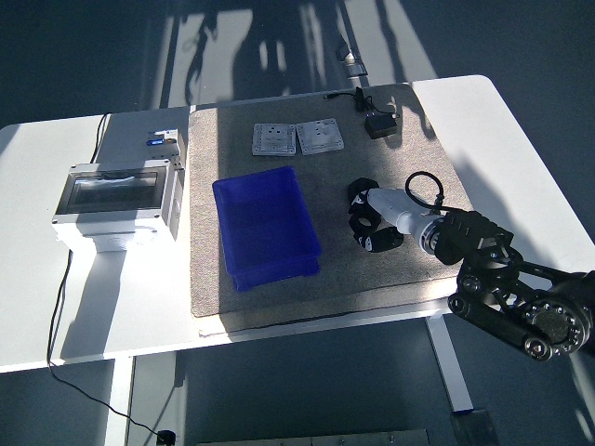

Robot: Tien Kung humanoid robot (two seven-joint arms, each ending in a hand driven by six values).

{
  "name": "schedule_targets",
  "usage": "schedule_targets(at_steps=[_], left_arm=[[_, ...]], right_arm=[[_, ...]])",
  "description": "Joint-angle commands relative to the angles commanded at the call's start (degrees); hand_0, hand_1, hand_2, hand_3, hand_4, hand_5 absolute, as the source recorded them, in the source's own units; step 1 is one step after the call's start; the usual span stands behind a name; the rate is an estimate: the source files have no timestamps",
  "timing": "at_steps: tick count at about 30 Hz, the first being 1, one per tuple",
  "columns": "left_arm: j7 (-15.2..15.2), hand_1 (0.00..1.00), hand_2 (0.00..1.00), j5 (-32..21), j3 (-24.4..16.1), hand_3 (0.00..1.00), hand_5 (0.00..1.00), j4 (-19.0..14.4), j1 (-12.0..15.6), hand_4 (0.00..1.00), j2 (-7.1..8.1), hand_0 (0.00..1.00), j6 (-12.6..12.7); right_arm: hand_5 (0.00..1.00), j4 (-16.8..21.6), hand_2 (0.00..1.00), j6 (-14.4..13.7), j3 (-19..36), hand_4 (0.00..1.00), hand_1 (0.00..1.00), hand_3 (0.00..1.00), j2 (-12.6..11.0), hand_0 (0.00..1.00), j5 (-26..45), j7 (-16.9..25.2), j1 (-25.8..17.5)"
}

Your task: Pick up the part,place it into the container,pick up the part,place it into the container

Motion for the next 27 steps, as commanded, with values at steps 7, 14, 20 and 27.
schedule_targets(at_steps=[7,14,20,27], left_arm=[[0.08,0.628,0.678,0.15,-0.01,0.624,0.784,0.0,0.03,0.62,-0.03,0.615,-0.03],[0.02,0.628,0.678,-0.09,-0.11,0.627,0.794,0.0,0.12,0.62,-0.07,0.615,0.07],[0.16,0.628,0.678,-0.27,0.25,0.628,0.795,0.0,0.2,0.622,-0.22,0.615,0.03],[0.31,0.63,0.678,-0.53,0.94,0.634,0.796,0.0,0.19,0.626,-0.37,0.615,-0.19]], right_arm=[[0.002,1.32,0.585,-1.9,2.44,0.306,0.289,0.6,-1.46,0.483,11.52,0.61,-0.24],[0.002,5.64,0.585,9.92,5.89,0.296,0.306,0.601,-5.78,0.506,21.13,-7.2,-0.11],[0.002,8.16,0.589,19.44,8.69,0.305,0.307,0.601,-7.84,0.486,29.18,-8.52,-0.75],[0.002,6.47,0.593,29.46,8.92,0.313,0.301,0.604,-8.41,0.483,39.6,-8.21,-1.02]])
